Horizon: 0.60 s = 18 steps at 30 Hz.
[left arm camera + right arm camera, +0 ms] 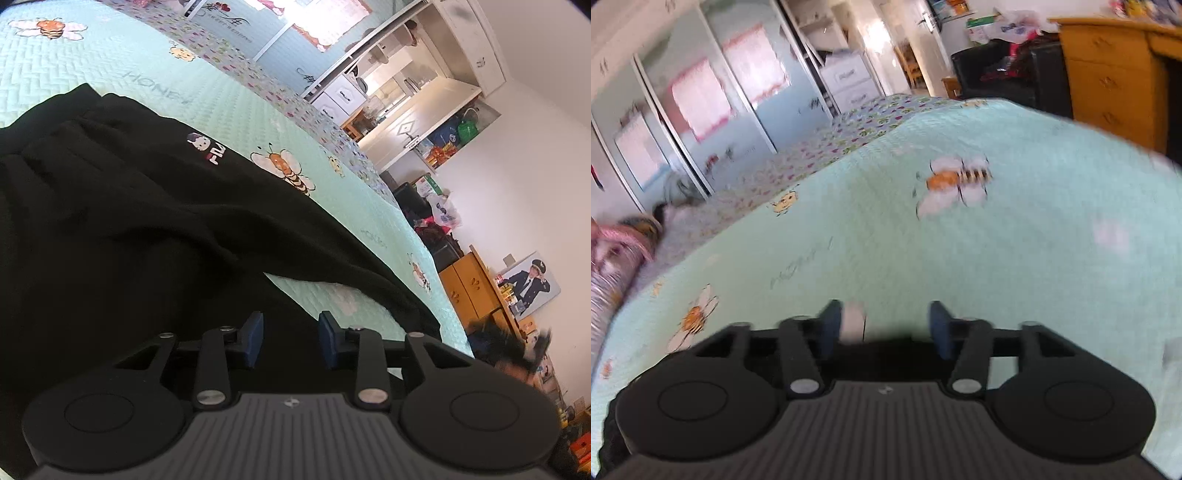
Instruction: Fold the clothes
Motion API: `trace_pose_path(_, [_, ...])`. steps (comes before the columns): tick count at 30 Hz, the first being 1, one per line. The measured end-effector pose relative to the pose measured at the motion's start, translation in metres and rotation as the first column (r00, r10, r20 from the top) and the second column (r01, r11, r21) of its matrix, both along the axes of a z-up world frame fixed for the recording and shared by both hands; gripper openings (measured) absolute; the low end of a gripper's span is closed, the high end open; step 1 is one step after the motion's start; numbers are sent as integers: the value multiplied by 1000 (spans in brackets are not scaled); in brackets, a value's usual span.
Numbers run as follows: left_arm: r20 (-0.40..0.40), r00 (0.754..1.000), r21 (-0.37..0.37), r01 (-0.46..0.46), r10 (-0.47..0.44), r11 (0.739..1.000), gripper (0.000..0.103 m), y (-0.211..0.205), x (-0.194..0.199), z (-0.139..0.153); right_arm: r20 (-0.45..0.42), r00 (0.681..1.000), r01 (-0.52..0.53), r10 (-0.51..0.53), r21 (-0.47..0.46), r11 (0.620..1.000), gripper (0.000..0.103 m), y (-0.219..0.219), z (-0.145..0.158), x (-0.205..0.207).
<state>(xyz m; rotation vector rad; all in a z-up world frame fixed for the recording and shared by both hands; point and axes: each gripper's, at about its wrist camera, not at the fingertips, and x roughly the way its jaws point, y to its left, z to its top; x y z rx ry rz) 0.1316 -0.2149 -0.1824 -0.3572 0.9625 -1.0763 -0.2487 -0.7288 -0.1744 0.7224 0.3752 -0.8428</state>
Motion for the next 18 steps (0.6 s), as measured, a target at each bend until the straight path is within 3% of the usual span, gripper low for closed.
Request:
trace_pose_path(3, [5, 1000, -7, 1, -1, 1000, 34, 0, -1, 2, 36, 999, 30, -33, 70, 997, 60, 14, -37, -22])
trace_pose_path(6, [10, 1000, -8, 8, -8, 1000, 34, -3, -4, 4, 81, 993, 68, -85, 186, 980, 60, -1, -70, -23])
trace_pose_path(10, [15, 1000, 7, 21, -21, 1000, 34, -7, -8, 5, 161, 975, 116, -153, 218, 969, 58, -8, -82, -10])
trace_pose_path(11, [17, 1000, 12, 21, -21, 1000, 34, -8, -7, 5, 169, 972, 124, -164, 221, 967, 38, -10, -82, -6])
trace_pose_path(12, [18, 1000, 16, 20, -21, 1000, 34, -8, -7, 5, 168, 971, 129, -169, 223, 966, 11, -14, -82, -2])
trace_pose_path(15, [29, 999, 28, 20, -20, 999, 34, -9, -5, 7, 137, 976, 152, -171, 135, 979, 11, -33, -59, 11])
trace_pose_path(18, [28, 1000, 29, 11, -12, 1000, 34, -9, -4, 6, 210, 959, 188, -189, 24, 982, 11, -64, -16, 12])
